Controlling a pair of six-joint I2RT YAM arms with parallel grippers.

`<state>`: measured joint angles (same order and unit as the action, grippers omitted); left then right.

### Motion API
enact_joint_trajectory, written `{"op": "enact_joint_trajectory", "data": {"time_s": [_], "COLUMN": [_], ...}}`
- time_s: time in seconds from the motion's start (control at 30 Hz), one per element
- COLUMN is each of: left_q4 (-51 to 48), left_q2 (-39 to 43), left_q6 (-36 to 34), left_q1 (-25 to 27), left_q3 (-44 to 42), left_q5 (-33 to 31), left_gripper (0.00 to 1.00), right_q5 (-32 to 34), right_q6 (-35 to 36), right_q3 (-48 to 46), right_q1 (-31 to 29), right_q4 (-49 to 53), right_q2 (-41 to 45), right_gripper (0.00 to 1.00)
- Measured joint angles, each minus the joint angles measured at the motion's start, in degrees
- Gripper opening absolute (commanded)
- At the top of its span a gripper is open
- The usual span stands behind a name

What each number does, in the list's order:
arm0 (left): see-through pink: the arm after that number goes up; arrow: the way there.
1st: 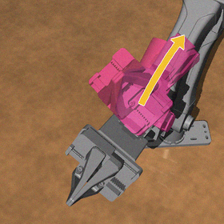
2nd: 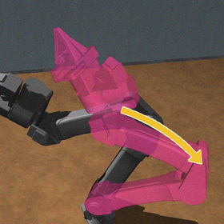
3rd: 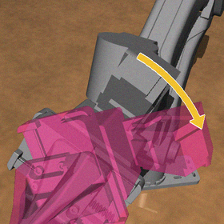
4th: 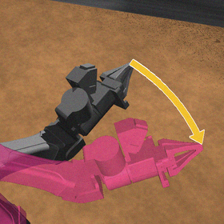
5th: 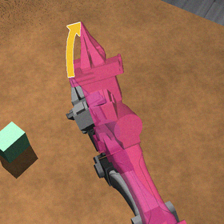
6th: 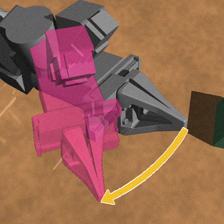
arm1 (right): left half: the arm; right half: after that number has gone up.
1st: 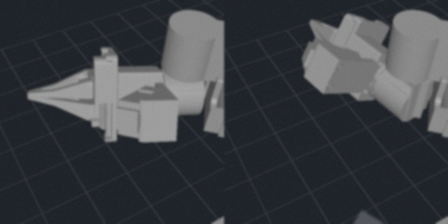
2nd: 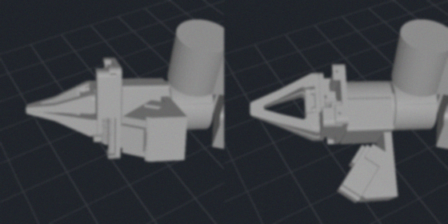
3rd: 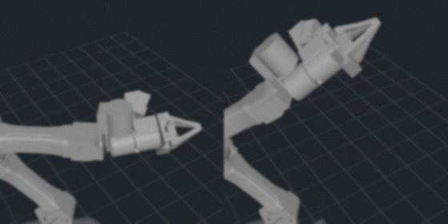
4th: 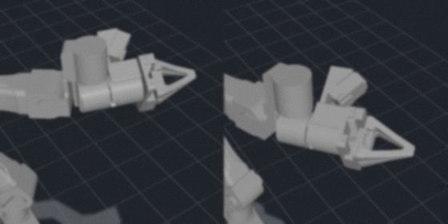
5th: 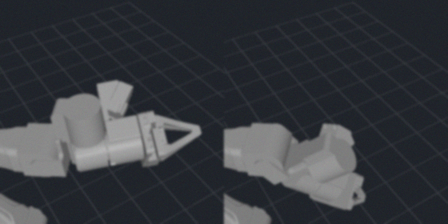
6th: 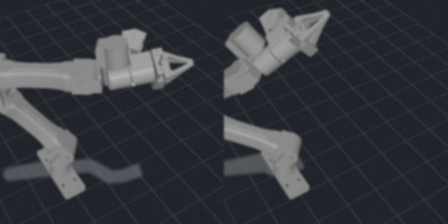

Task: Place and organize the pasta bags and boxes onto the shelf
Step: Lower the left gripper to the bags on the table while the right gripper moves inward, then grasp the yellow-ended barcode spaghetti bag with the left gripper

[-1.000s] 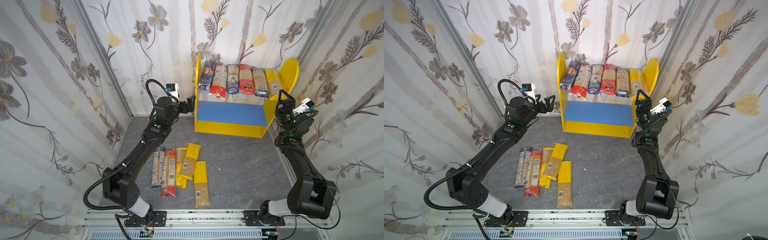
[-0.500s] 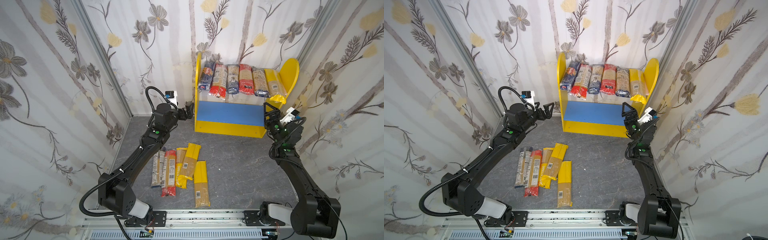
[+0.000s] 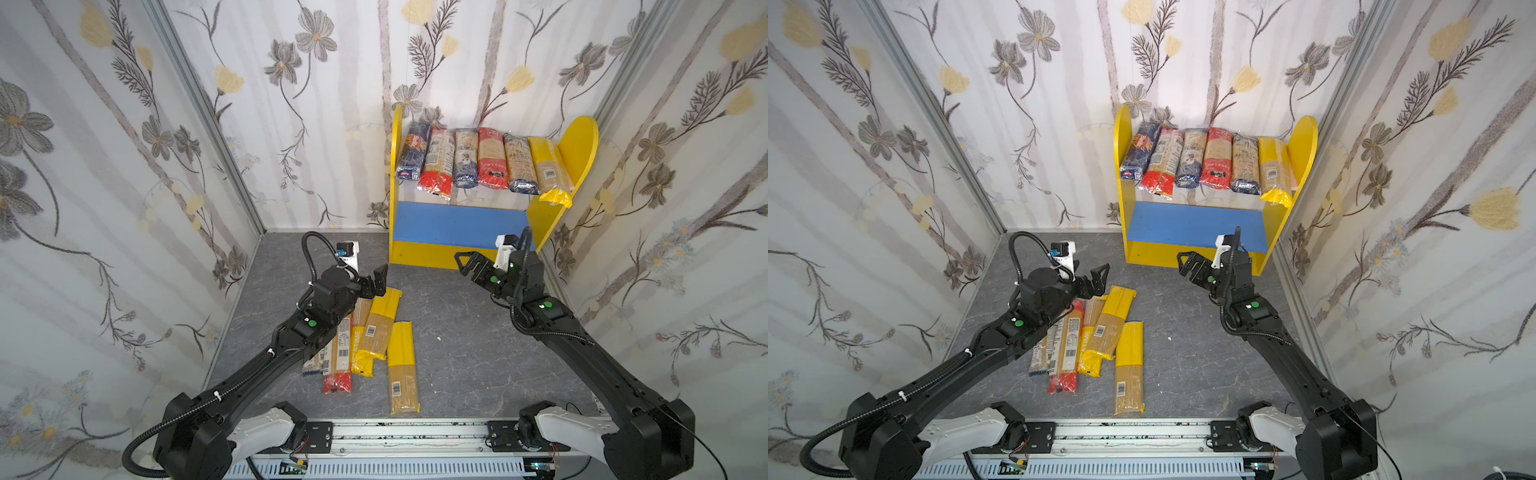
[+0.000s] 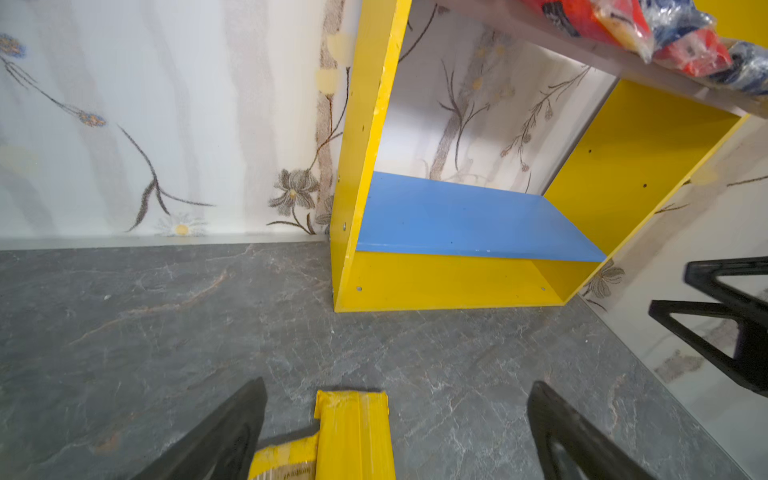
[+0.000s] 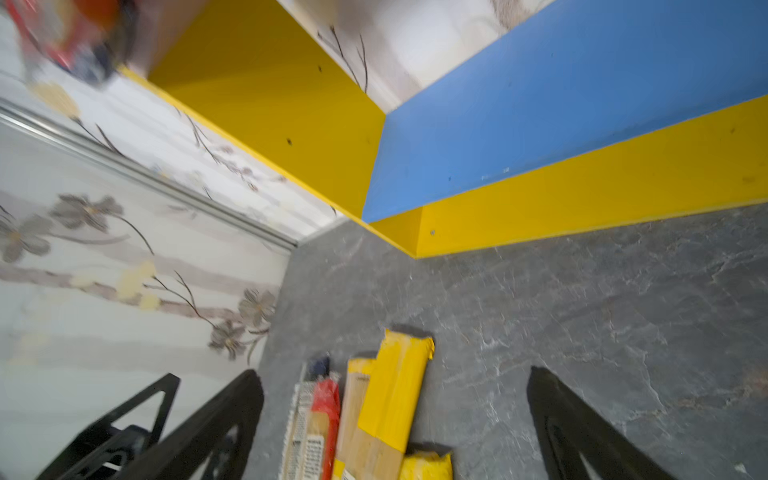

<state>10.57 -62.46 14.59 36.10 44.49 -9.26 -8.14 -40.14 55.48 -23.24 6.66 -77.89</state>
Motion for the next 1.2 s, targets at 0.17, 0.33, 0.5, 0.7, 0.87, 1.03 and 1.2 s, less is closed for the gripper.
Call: {"op": "enact_joint_trajectory", "data": {"time_s": [0.17, 0.33, 0.5, 0.7, 0.87, 1.03, 1.2], "left_q4": [-1.9, -7.6, -13.8, -18.1, -19.0, -19.0, -19.0], "left_q2": [6.8, 12.0, 14.8, 9.4, 0.8, -4.0, -7.0], "left_q6": [4.4, 10.3, 16.4, 22.6, 24.1, 24.7, 24.8], "left_q1": [2.7, 4.6, 6.8, 14.4, 19.7, 20.5, 20.6], "left_q3": [-7.0, -10.4, -12.3, -13.6, -12.0, -11.5, -12.7], "left_q5": [-5.3, -8.5, -9.1, -9.8, -11.3, -11.7, -11.6], "left_gripper": [1.0, 1.0, 0.99, 0.99, 0.99, 1.0, 1.0], "right_q5": [3.0, 2.9, 2.3, 2.5, 2.5, 1.9, 1.9], "right_q6": [6.7, 9.3, 10.3, 12.2, 12.4, 12.4, 12.3], "right_q3": [5.1, 6.4, 7.2, 9.7, 9.6, 7.6, 4.7], "right_q1": [-7.8, -12.2, -12.7, -11.6, -9.9, -8.2, -5.7], "right_q4": [11.1, 17.4, 19.4, 21.1, 23.1, 24.1, 24.7], "right_q2": [-8.9, -16.0, -17.0, -16.9, -14.1, -8.7, -3.9], "right_gripper": [0.99, 0.99, 1.0, 1.0, 1.0, 1.0, 1.0]}}
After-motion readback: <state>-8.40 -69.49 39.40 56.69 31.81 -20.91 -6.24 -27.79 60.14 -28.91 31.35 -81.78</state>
